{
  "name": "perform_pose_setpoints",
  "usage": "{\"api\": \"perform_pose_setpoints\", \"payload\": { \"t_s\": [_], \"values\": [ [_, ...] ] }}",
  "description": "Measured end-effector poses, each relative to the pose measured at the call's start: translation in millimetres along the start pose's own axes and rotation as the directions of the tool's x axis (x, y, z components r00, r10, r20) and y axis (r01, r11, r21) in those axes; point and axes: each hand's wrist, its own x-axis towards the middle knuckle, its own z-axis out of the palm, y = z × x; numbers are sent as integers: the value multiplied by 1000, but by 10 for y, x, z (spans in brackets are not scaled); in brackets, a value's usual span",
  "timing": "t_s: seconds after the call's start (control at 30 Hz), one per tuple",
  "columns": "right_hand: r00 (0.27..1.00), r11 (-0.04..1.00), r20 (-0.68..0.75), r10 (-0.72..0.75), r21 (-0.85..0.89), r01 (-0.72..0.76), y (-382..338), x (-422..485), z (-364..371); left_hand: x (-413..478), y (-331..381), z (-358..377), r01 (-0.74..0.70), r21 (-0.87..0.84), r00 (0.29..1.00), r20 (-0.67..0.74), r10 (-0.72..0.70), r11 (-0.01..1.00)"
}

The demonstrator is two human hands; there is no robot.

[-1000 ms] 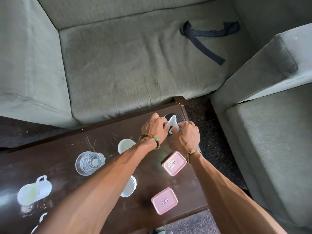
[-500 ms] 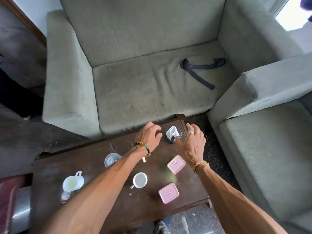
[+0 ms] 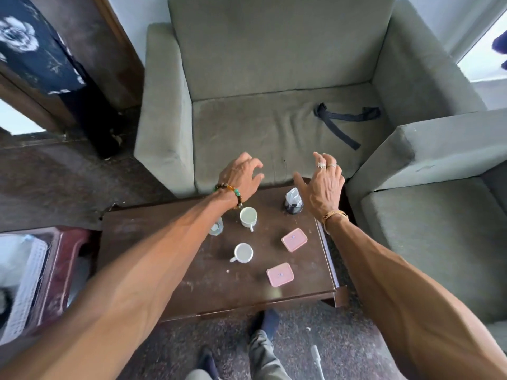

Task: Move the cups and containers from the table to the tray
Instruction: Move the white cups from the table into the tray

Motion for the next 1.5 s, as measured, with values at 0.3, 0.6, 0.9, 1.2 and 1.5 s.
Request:
{"api": "perform_pose_setpoints", "payload": {
  "t_s": [0.3,0.6,0.9,1.2,1.5],
  "values": [
    [997,997,-44,-60,-59,57,-412,-711,-186,-745,-165,-397,-85,21,996,-32,85,996],
    [961,963,-153,-232,-179,204,-1079,-1442,-563,-1511,-664,-1127,-252,273,926,-211,313,929],
    [914,915,-143,-380,-205,348,-1819,-1877,-755,-2204,-1149,-1780,-111,291,934,-296,199,950],
    [832,822,-16,-555,-167,545,-2267,-2040,-452,-2780,-1626,-1868,227,268,893,-440,-91,936],
    [756,753,49,-653,-66,655,-2416,-2167,-205,-3384,-1661,-1741,402,72,794,-523,-309,913]
  ]
}}
